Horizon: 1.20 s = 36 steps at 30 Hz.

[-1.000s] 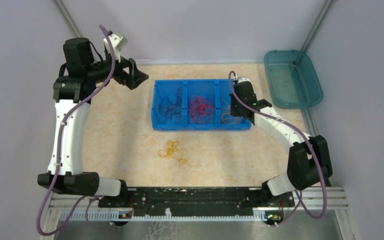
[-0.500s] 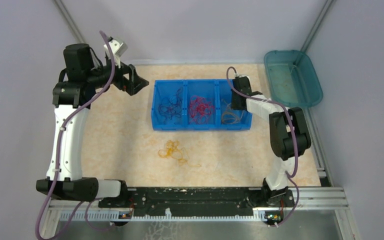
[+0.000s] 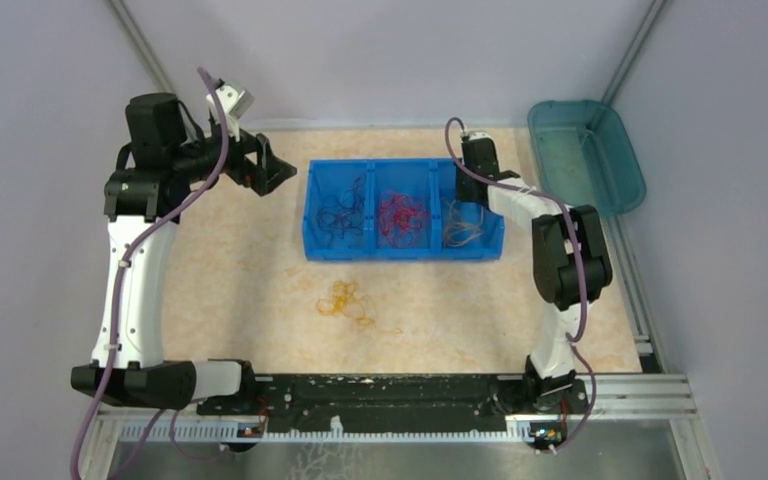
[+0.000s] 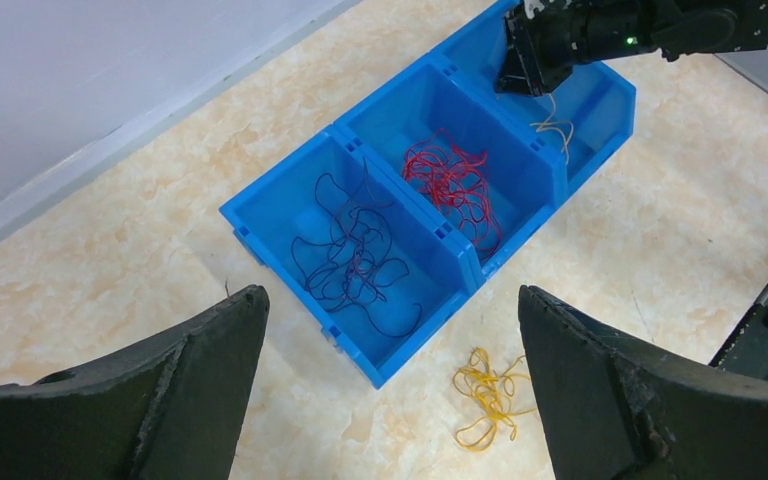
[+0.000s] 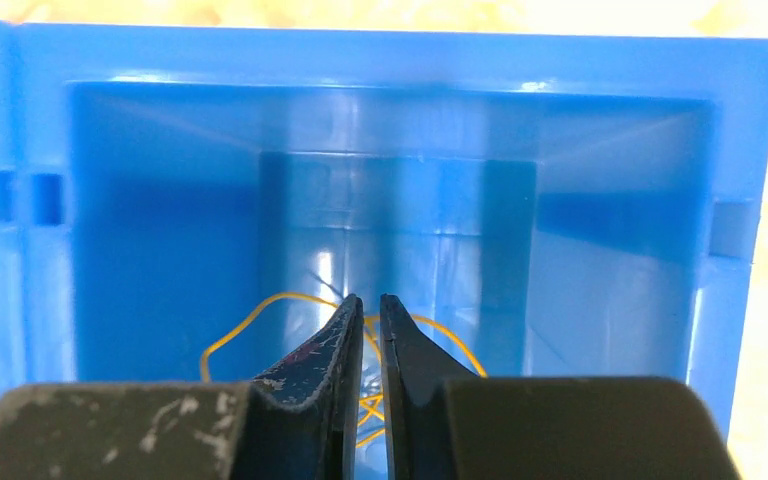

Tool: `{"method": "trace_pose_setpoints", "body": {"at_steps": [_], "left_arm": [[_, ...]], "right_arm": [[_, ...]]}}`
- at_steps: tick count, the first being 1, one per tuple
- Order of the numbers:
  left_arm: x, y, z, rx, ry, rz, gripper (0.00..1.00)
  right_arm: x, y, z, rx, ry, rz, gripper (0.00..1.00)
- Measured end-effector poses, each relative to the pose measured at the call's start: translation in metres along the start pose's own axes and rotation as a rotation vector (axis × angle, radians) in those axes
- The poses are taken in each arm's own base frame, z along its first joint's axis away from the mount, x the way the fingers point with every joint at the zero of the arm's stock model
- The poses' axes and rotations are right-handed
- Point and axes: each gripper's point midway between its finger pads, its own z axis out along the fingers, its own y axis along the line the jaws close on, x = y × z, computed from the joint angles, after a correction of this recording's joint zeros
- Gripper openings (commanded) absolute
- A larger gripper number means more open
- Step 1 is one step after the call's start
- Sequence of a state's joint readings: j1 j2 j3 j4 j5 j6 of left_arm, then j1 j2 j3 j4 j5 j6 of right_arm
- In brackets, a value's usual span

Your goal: Untangle the cables

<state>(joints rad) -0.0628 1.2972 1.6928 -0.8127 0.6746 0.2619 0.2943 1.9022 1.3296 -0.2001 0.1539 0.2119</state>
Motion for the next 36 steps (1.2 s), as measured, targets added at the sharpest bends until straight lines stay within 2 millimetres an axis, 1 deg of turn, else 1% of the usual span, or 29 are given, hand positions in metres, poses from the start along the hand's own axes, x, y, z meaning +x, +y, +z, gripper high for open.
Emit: {"method": "trace_pose_setpoints", "body": {"at_steps": [3, 5, 7, 9, 10, 12, 14, 15, 17, 18, 19, 21, 22, 23, 24, 25, 26, 28, 31, 33, 36], "left_arm": [[0.001, -0.001, -0.001, 0.0, 0.001, -0.001, 1.0], [0.001, -0.001, -0.002, -0.001, -0.001, 0.0, 1.0], [0.0, -0.002, -0.003, -0.003, -0.003, 0.002, 1.0], [0.0, -0.002, -0.004, -0.004, -0.005, 0.003, 1.0], [-0.001, -0.002, -0.004, -0.005, -0.007, 0.004, 1.0], [-0.001, -0.002, -0.005, -0.007, -0.008, 0.005, 1.0], [-0.001, -0.001, -0.007, -0.011, -0.009, 0.004, 1.0], [-0.001, 0.0, -0.007, -0.013, -0.009, 0.004, 1.0], [-0.001, 0.001, -0.008, -0.016, -0.008, 0.003, 1.0], [0.0, 0.001, -0.008, -0.017, -0.006, 0.003, 1.0], [0.001, 0.002, -0.009, -0.018, -0.004, 0.001, 1.0], [0.002, 0.003, -0.01, -0.022, 0.001, 0.001, 1.0], [0.003, 0.004, -0.011, -0.023, 0.001, 0.003, 1.0], [0.005, 0.004, -0.011, -0.023, 0.003, 0.006, 1.0], [0.009, 0.004, -0.012, -0.022, 0.008, 0.005, 1.0], [0.013, 0.002, -0.012, -0.018, 0.014, 0.007, 1.0], [0.019, 0.0, -0.013, -0.012, 0.02, 0.01, 1.0], [0.034, -0.005, -0.014, 0.003, 0.038, 0.016, 1.0], [0.056, -0.013, -0.015, 0.024, 0.061, 0.025, 1.0], [0.069, -0.02, -0.017, 0.042, 0.074, 0.032, 1.0], [0.079, -0.028, -0.019, 0.071, 0.075, 0.052, 1.0]], "right_arm": [[-0.007, 0.009, -0.011, -0.053, -0.012, -0.004, 0.27], [-0.019, 0.015, -0.028, -0.093, -0.034, 0.003, 0.34], [-0.034, 0.021, -0.05, -0.133, -0.072, 0.018, 0.39], [-0.052, 0.027, -0.076, -0.172, -0.126, 0.03, 0.44], [-0.061, 0.03, -0.092, -0.192, -0.163, 0.035, 0.48], [-0.073, 0.038, -0.117, -0.22, -0.215, 0.037, 0.53], [-0.082, 0.052, -0.14, -0.252, -0.262, 0.023, 0.56], [-0.083, 0.061, -0.148, -0.267, -0.277, 0.009, 0.56], [-0.078, 0.091, -0.167, -0.323, -0.299, -0.041, 0.56], [-0.074, 0.103, -0.174, -0.346, -0.306, -0.062, 0.56], [-0.063, 0.12, -0.182, -0.383, -0.311, -0.095, 0.56], [-0.03, 0.153, -0.2, -0.483, -0.306, -0.168, 0.55], [-0.01, 0.168, -0.207, -0.539, -0.295, -0.201, 0.54], [0.016, 0.182, -0.215, -0.604, -0.282, -0.237, 0.53], [0.044, 0.193, -0.22, -0.663, -0.252, -0.275, 0.52], [0.068, 0.199, -0.222, -0.704, -0.217, -0.305, 0.52], [0.094, 0.203, -0.221, -0.737, -0.176, -0.333, 0.53], [0.141, 0.204, -0.215, -0.766, -0.092, -0.38, 0.54], [0.19, 0.2, -0.213, -0.782, -0.008, -0.436, 0.55], [0.215, 0.199, -0.215, -0.8, 0.028, -0.473, 0.55], [0.237, 0.196, -0.216, -0.818, 0.054, -0.502, 0.53]]}}
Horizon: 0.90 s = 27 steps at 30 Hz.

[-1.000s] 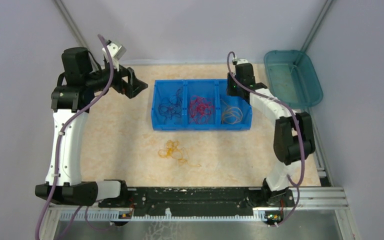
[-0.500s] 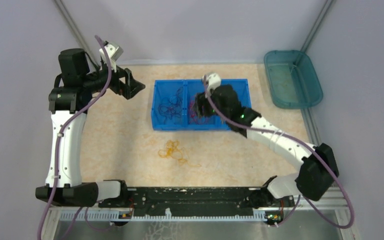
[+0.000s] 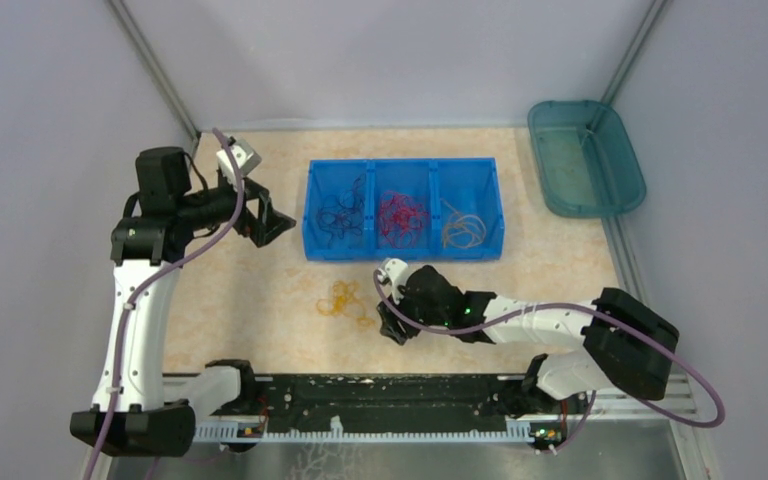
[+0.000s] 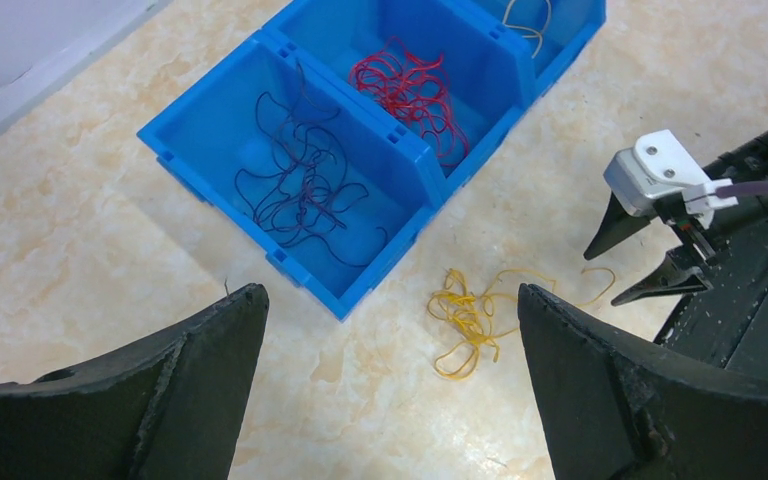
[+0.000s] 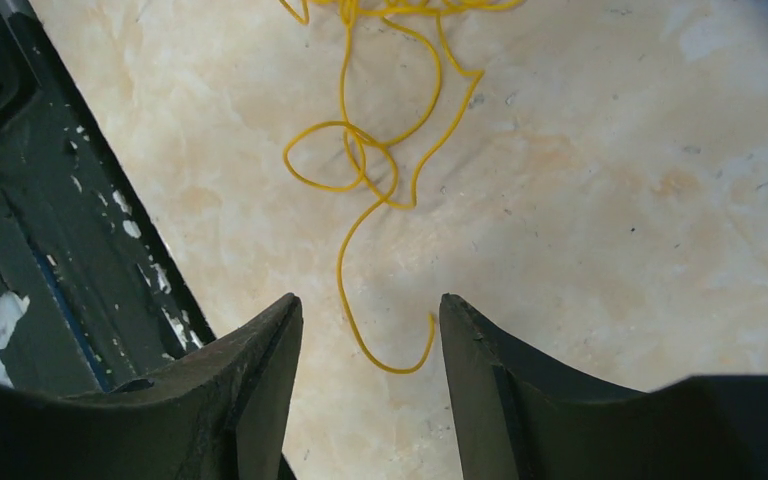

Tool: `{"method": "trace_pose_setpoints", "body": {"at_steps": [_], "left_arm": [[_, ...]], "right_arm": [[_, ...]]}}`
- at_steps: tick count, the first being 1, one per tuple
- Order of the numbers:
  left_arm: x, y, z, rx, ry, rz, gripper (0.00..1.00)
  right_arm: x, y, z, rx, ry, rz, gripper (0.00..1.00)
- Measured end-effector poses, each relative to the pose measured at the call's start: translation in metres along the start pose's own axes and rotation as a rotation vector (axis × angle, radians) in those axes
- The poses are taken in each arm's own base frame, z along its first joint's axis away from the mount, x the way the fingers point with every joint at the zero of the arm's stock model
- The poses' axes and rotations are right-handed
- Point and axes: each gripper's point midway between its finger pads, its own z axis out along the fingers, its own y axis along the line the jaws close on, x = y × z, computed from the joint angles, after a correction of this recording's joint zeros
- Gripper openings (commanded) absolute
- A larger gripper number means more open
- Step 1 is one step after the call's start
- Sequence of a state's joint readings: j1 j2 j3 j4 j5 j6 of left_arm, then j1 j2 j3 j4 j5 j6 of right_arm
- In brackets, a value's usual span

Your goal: Untangle the cables

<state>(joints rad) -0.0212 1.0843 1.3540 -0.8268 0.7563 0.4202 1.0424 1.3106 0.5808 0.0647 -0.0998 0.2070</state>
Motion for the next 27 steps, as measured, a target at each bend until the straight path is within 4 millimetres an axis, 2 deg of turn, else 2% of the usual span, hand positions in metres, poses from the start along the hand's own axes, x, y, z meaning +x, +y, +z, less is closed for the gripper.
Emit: {"method": "trace_pose_setpoints", "body": {"at_steps": [4, 8, 10, 14, 15, 18, 21, 23, 27], "left_arm": [[0.003, -0.01, -0.002, 0.035, -0.016, 0.034, 1.0], [0.009, -0.015, -0.001, 0.065, -0.02, 0.074, 1.0], [0.018, -0.019, 0.0, 0.079, -0.013, 0.087, 1.0], [0.038, -0.025, 0.003, 0.111, 0.005, 0.115, 1.0], [0.043, -0.027, 0.004, 0.12, 0.008, 0.122, 1.0], [0.057, -0.034, 0.006, 0.151, 0.016, 0.144, 1.0], [0.075, -0.044, 0.008, 0.201, 0.019, 0.173, 1.0], [0.088, -0.052, 0.009, 0.236, 0.02, 0.19, 1.0], [0.108, -0.075, 0.007, 0.309, -0.007, 0.273, 1.0]], "right_arm": [[0.015, -0.002, 0.002, -0.004, 0.012, -0.003, 0.51], [0.021, -0.003, 0.008, -0.007, 0.019, -0.015, 0.43], [0.024, -0.005, 0.012, -0.005, 0.027, -0.024, 0.33], [0.026, -0.006, 0.016, -0.009, 0.026, -0.05, 0.03], [0.024, -0.006, 0.016, -0.011, 0.018, -0.056, 0.0], [0.019, -0.006, 0.015, -0.011, 0.002, -0.068, 0.0], [0.006, -0.002, 0.004, -0.016, -0.036, -0.075, 0.0], [-0.013, 0.004, -0.007, -0.03, -0.091, -0.08, 0.0], [-0.077, 0.028, -0.039, -0.104, -0.26, -0.089, 0.0]]}}
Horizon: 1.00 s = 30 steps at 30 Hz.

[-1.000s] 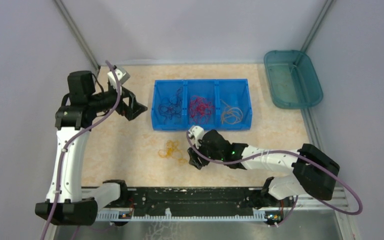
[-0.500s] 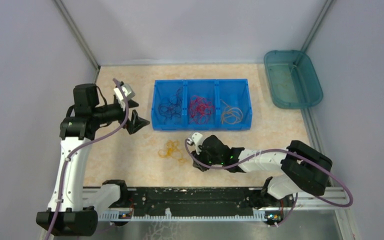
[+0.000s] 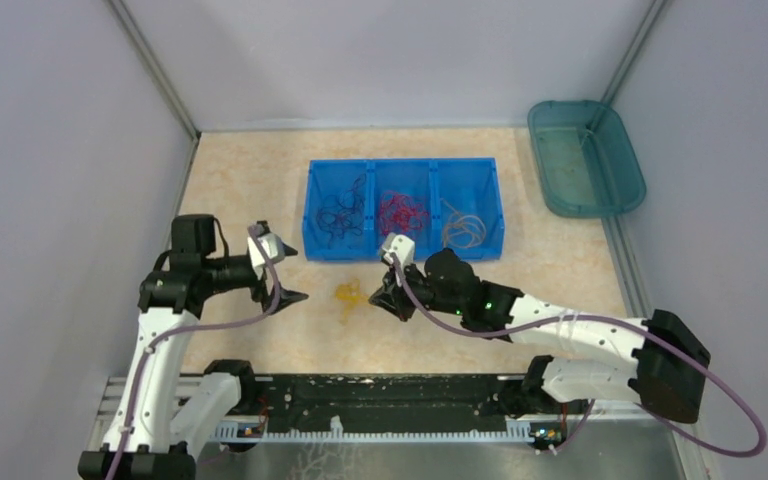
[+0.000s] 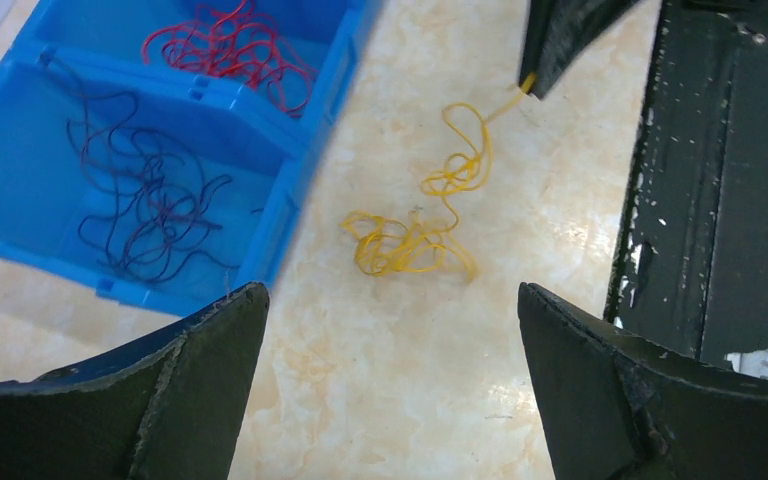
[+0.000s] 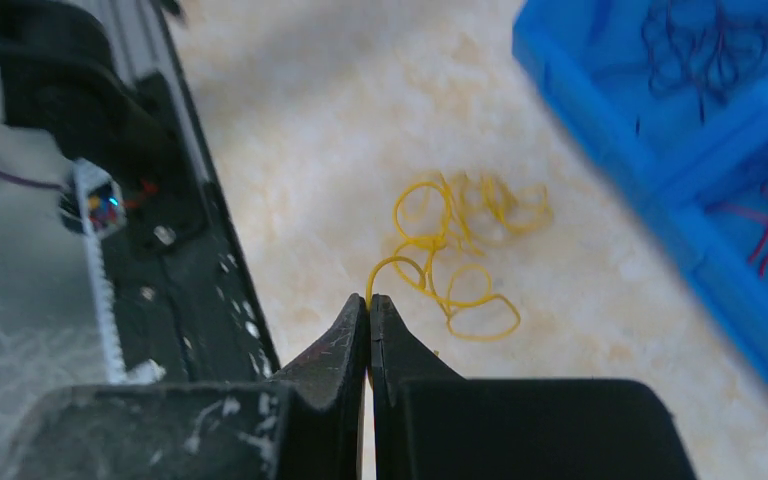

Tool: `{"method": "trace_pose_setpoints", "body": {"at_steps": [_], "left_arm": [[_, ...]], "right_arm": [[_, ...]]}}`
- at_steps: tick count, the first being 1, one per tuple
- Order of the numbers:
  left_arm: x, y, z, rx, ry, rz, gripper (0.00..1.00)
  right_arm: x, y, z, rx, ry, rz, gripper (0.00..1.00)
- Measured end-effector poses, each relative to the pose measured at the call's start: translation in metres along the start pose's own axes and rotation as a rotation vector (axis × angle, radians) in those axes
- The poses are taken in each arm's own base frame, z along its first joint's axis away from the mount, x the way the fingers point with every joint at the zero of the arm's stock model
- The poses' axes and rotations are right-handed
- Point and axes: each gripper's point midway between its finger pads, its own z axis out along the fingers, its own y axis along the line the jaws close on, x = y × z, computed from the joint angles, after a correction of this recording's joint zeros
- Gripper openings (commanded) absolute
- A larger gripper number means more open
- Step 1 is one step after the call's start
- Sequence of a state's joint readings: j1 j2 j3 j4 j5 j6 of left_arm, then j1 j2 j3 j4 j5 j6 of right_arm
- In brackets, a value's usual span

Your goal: Untangle the cables

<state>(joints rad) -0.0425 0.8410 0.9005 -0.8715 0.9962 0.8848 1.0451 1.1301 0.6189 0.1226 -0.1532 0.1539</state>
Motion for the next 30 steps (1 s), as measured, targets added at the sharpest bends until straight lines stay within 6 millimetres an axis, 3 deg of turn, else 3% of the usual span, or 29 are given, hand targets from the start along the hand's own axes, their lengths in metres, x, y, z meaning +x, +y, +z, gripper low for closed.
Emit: {"method": "trace_pose_setpoints", "body": {"at_steps": [3, 5, 7, 13, 18, 22, 27, 30], "left_arm": [[-0.003, -0.018, 0.003, 0.044, -0.032, 0.083, 0.99], [-0.008, -0.024, 0.005, 0.068, -0.051, 0.132, 0.99], [-0.015, -0.029, 0.008, 0.092, -0.071, 0.175, 0.98], [-0.033, -0.054, 0.029, 0.217, -0.115, 0.263, 0.82], [-0.033, -0.078, 0.049, 0.32, -0.098, 0.259, 0.54], [-0.029, -0.08, 0.058, 0.336, -0.074, 0.237, 0.34], [-0.029, -0.079, 0.059, 0.323, -0.067, 0.226, 0.31], [-0.027, -0.079, 0.06, 0.321, -0.061, 0.217, 0.17]], "right_arm": [[-0.046, 0.016, -0.006, -0.061, -0.096, -0.003, 0.0], [-0.065, 0.027, -0.008, -0.105, -0.131, 0.004, 0.0], [-0.073, 0.035, -0.009, -0.141, -0.143, 0.015, 0.0], [-0.067, 0.045, 0.002, -0.201, -0.098, 0.059, 0.0], [-0.068, 0.05, 0.007, -0.234, -0.079, 0.073, 0.0], [-0.074, 0.054, 0.007, -0.252, -0.088, 0.075, 0.0], [-0.077, 0.056, 0.006, -0.259, -0.093, 0.087, 0.0], [-0.079, 0.058, 0.006, -0.269, -0.098, 0.101, 0.0]]}}
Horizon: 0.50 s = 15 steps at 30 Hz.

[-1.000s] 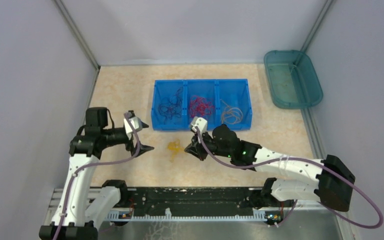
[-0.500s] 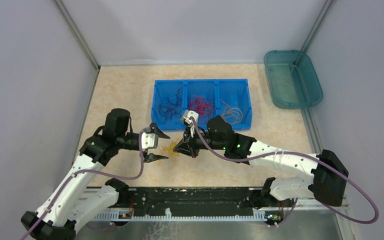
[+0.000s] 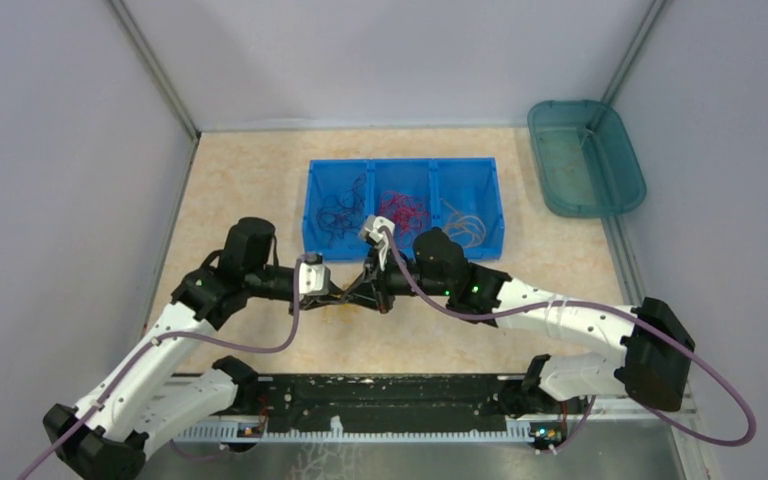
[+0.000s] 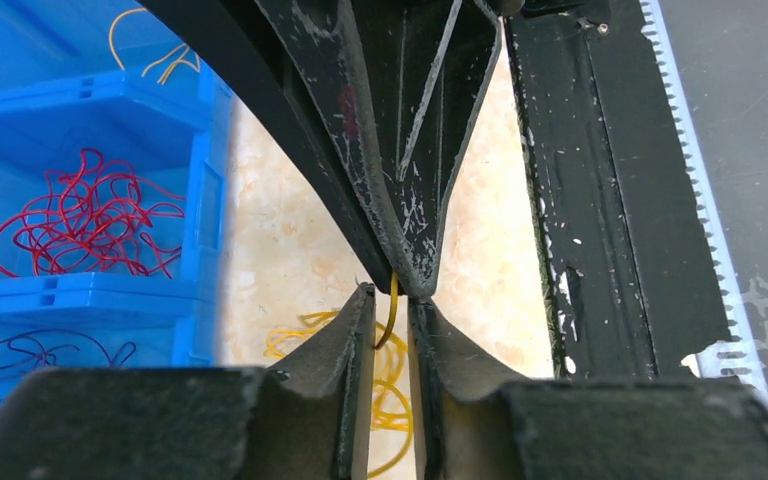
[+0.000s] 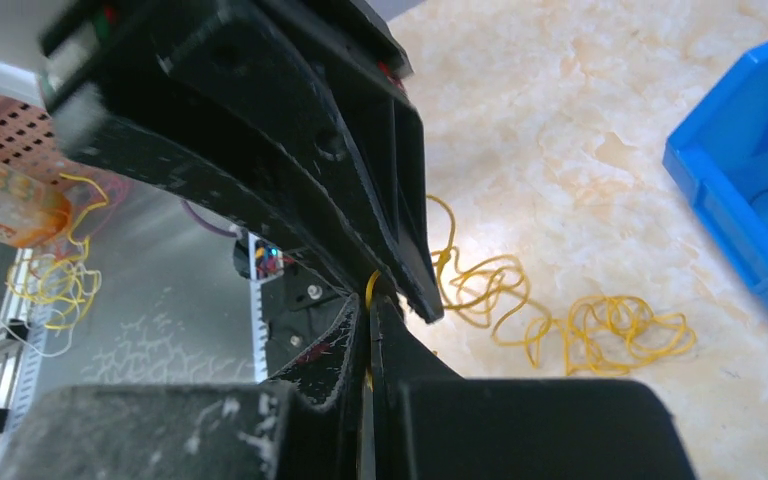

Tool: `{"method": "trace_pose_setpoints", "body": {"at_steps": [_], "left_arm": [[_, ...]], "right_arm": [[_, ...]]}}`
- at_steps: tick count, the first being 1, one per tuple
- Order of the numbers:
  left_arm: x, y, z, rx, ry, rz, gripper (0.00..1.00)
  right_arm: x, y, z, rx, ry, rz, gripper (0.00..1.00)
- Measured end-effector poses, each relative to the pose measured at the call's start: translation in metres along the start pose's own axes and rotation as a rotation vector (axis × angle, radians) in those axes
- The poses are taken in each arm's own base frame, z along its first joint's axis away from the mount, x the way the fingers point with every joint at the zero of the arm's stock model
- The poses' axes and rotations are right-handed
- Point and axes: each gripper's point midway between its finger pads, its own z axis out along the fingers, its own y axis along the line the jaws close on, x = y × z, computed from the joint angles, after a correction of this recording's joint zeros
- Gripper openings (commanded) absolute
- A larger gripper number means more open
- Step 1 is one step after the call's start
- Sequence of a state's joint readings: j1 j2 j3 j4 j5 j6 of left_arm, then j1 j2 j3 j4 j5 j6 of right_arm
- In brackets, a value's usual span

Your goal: Untangle the cables

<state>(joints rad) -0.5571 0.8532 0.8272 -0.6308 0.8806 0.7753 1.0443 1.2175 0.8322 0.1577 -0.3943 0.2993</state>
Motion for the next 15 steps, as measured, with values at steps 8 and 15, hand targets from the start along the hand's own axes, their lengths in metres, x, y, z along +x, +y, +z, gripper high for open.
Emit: {"method": "trace_pose_setpoints", "body": {"at_steps": [8, 15], "left_arm": [[0.005, 0.003, -0.001, -0.031, 0.022, -0.01, 0.04], [-0.003, 0.012, -0.002, -0.08, 0.007, -0.06, 0.01]], "right_arm": [[-0.018, -0.001, -0.008, -0.003, -0.099, 0.051, 0.51], [-0.024, -0.018, -0.044, 0.067, -0.259, 0.058, 0.71]]}}
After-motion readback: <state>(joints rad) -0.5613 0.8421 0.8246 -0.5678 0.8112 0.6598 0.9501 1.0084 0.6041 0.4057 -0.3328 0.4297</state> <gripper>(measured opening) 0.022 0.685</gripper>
